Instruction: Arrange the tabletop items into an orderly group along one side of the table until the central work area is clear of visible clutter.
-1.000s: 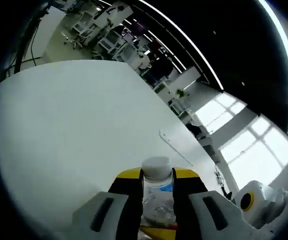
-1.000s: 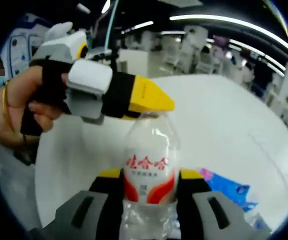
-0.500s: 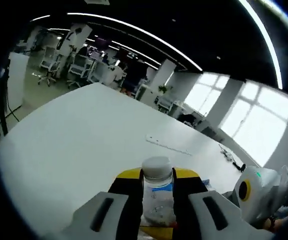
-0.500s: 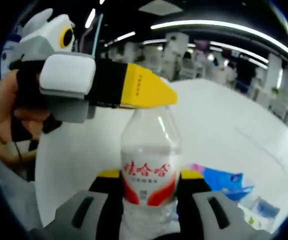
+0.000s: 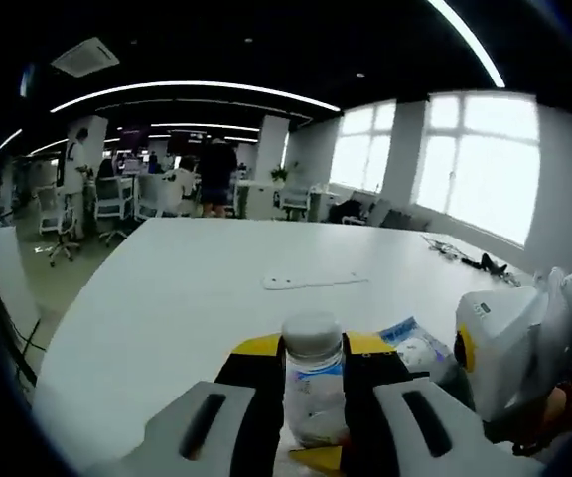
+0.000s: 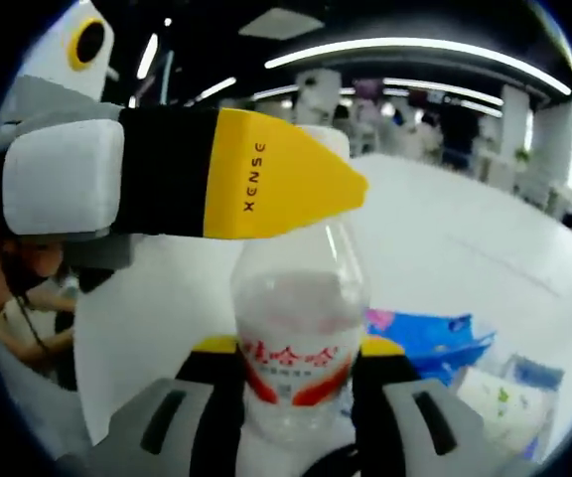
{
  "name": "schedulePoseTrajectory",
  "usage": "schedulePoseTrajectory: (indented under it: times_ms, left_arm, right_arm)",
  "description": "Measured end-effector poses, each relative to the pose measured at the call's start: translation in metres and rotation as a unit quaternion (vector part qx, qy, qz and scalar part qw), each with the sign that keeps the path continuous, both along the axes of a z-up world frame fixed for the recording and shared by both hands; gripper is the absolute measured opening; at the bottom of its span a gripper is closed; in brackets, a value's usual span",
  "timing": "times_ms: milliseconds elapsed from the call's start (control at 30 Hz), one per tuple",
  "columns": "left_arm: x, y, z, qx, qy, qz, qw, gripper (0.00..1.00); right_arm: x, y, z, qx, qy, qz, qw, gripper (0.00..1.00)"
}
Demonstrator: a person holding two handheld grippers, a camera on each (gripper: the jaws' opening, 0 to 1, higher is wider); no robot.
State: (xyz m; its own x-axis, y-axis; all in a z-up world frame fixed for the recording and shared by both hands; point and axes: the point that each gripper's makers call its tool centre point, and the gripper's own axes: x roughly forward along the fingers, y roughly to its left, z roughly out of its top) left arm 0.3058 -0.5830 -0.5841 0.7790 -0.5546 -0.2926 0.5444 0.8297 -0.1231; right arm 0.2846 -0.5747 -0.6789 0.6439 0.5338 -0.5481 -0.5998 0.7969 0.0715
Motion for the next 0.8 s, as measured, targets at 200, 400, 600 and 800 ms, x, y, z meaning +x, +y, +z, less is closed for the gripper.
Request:
schedulePoseTrajectory:
  times_ms: [200, 400, 600, 800]
  left_arm:
    - [-0.011, -0.013, 0.002, 0.030, -0.028, -0.033, 0.9986, 0.20]
    - [-0.017, -0.019, 0.002, 0.047, -0.040, -0.054, 0.9967, 0.20]
    - [-0.023, -0.019, 0.002, 0.059, -0.048, -0.072, 0.9945, 0.21]
    - [-0.030, -0.016, 0.002, 0.059, -0.051, -0.083, 0.9935, 0.21]
  right_arm:
    - [-0.006, -0.006, -0.001, 0.011, 0.006, -0.021, 0.9997, 0.38]
    - [-0.009, -0.009, -0.002, 0.013, 0.013, -0.038, 0.9991, 0.38]
    - [-0.012, -0.009, -0.004, 0.006, 0.009, -0.051, 0.9987, 0.38]
    - [-0.015, -0.008, -0.005, -0.005, -0.002, -0.053, 0.9986, 0.37]
